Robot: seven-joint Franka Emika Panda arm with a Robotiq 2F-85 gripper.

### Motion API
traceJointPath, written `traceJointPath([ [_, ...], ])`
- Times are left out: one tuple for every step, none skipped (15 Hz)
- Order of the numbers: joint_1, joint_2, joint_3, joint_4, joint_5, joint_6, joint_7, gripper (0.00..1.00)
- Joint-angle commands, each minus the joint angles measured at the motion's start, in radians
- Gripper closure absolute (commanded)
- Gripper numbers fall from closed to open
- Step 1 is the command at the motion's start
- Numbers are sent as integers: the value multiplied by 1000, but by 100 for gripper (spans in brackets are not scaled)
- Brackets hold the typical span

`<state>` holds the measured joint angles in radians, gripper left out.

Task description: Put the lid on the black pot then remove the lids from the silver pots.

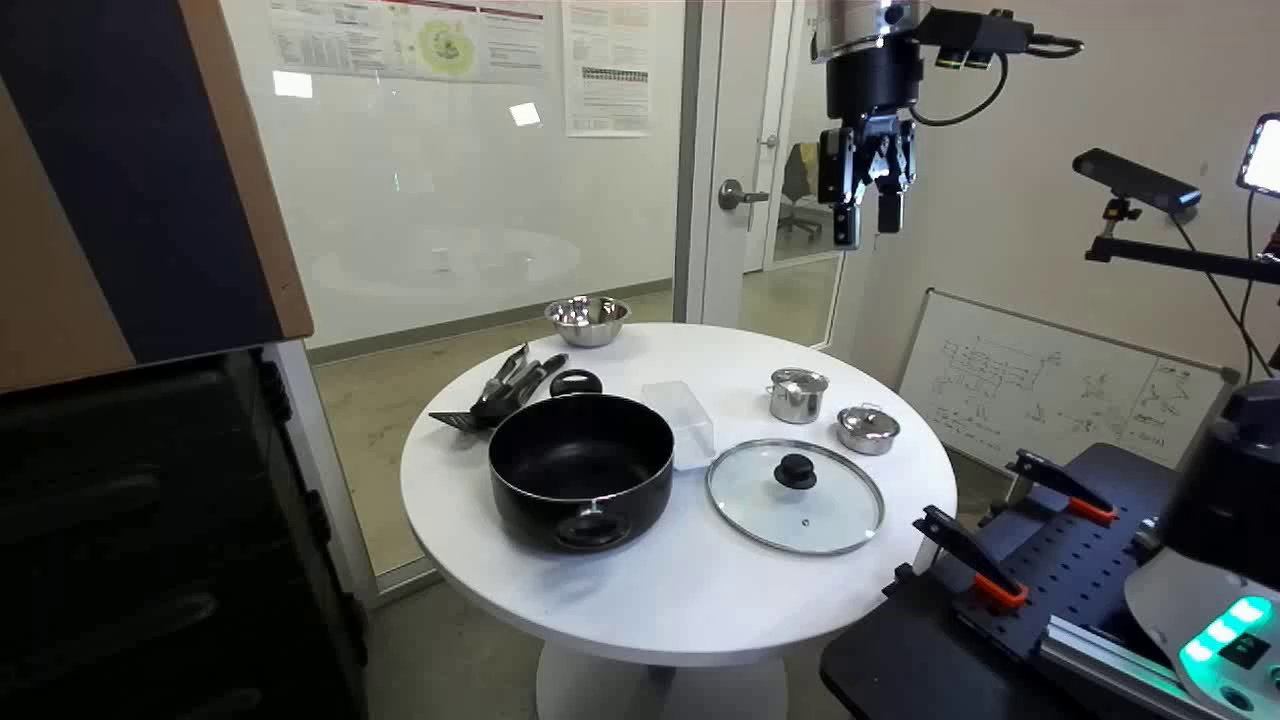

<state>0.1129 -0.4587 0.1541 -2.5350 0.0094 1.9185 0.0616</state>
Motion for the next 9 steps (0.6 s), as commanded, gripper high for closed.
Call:
traceJointPath([
  [7,1,-6,1,-3,-1,3,0],
  [1,3,-6,-5,-13,13,7,0],
  [-2,7,-13,-15,-14,32,-2,0],
  [-13,13,-18,-29,-25,64,5,0],
  [-22,18,-24,-42,-31,92,7,0],
  [-35,24,-30,-61,-49,137,7,0],
  [-43,36,-39,-75,-61,168,-5,0],
  [-52,61,-51,-87,-75,194,-25,0],
  [-57,92,-65,-93,-80,201,-50,0],
])
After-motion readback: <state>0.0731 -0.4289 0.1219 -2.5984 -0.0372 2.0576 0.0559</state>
